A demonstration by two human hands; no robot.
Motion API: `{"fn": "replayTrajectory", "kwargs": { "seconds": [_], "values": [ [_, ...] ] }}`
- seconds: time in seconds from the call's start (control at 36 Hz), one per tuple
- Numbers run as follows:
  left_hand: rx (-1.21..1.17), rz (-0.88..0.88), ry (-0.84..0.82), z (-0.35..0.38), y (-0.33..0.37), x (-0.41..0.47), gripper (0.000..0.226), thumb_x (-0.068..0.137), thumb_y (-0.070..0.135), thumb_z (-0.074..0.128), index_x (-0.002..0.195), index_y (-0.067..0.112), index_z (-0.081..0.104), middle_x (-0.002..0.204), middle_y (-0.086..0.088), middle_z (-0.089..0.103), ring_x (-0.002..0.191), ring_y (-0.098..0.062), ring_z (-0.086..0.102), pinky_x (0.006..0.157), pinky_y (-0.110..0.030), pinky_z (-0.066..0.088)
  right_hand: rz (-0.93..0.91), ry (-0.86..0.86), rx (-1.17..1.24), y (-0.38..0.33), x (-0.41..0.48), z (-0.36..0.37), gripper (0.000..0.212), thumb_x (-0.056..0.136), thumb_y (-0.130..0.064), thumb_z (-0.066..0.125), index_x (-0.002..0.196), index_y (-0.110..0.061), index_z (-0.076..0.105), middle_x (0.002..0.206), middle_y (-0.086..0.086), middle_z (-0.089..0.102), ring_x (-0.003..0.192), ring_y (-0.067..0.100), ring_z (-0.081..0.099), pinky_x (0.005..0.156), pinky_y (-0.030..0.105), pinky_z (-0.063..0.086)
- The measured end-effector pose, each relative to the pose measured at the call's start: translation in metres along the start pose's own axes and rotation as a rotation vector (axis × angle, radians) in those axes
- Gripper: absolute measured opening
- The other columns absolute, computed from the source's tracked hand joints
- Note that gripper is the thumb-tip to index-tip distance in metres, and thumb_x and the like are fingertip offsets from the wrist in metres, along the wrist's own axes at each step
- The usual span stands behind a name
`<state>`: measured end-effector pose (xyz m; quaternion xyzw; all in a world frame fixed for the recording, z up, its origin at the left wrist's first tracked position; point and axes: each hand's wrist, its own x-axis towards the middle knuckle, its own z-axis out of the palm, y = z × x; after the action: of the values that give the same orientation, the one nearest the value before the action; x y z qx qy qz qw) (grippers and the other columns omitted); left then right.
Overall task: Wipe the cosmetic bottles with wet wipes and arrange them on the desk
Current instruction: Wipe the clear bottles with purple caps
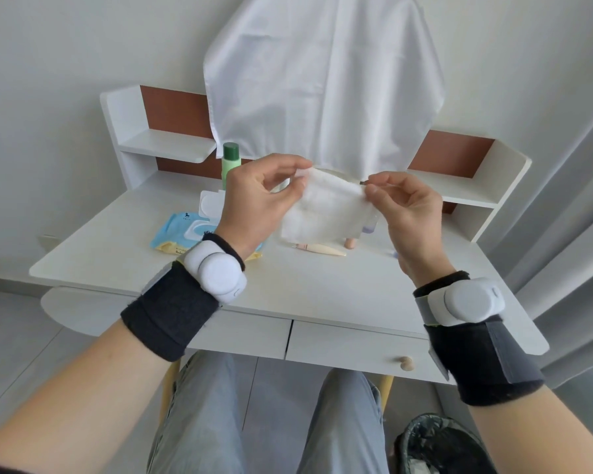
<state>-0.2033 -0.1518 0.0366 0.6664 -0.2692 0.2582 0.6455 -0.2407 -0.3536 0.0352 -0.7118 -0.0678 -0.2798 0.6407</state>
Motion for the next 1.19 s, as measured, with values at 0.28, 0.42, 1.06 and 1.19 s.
{"fn": "replayTrajectory", "kwargs": {
  "seconds": [0.28, 0.42, 1.06, 1.19],
  "values": [
    [-0.166, -0.031, 0.021, 0.003, 0.009, 0.007, 0.032, 0.076, -0.015, 0.065, 0.086, 0.015, 0.068, 0.082, 0.014, 0.071, 0.083, -0.007, 0.067, 0.079, -0.018, 0.050, -0.082, 0.097, 0.122, 0.002, 0.000, 0.007, 0.022, 0.079, -0.007, 0.075, 0.091, -0.021, 0.063, 0.075, -0.006, 0.070, 0.080, 0.019, 0.063, 0.088, 0.044, 0.047],
    [-0.216, -0.061, -0.016, 0.002, 0.007, 0.008, 0.033, 0.075, -0.017, 0.064, 0.084, 0.014, 0.067, 0.080, 0.011, 0.071, 0.081, -0.008, 0.067, 0.078, -0.021, 0.050, -0.128, 0.052, 0.155, 0.003, -0.001, 0.005, 0.035, 0.077, -0.005, 0.072, 0.104, -0.023, 0.059, 0.080, -0.004, 0.056, 0.081, 0.018, 0.053, 0.083, 0.032, 0.044],
    [0.081, -0.371, -0.346, 0.045, -0.036, -0.004, 0.015, 0.088, 0.013, 0.067, 0.101, 0.017, 0.061, 0.105, -0.006, 0.057, 0.082, -0.014, 0.063, 0.069, -0.031, 0.058, 0.594, -0.681, 0.104, 0.035, -0.020, -0.023, 0.018, 0.097, -0.013, 0.052, 0.110, -0.010, 0.064, 0.099, -0.001, 0.073, 0.094, 0.016, 0.069, 0.079, 0.028, 0.056],
    [-0.059, -0.674, -0.370, 0.059, -0.033, -0.022, 0.032, 0.097, 0.040, 0.050, 0.117, 0.016, 0.051, 0.106, 0.000, 0.061, 0.085, -0.014, 0.065, 0.074, -0.029, 0.056, 0.573, -0.295, 0.333, 0.037, -0.014, -0.034, 0.020, 0.099, -0.013, 0.051, 0.115, -0.010, 0.063, 0.102, 0.001, 0.073, 0.096, 0.016, 0.070, 0.079, 0.030, 0.058]
  ]
}}
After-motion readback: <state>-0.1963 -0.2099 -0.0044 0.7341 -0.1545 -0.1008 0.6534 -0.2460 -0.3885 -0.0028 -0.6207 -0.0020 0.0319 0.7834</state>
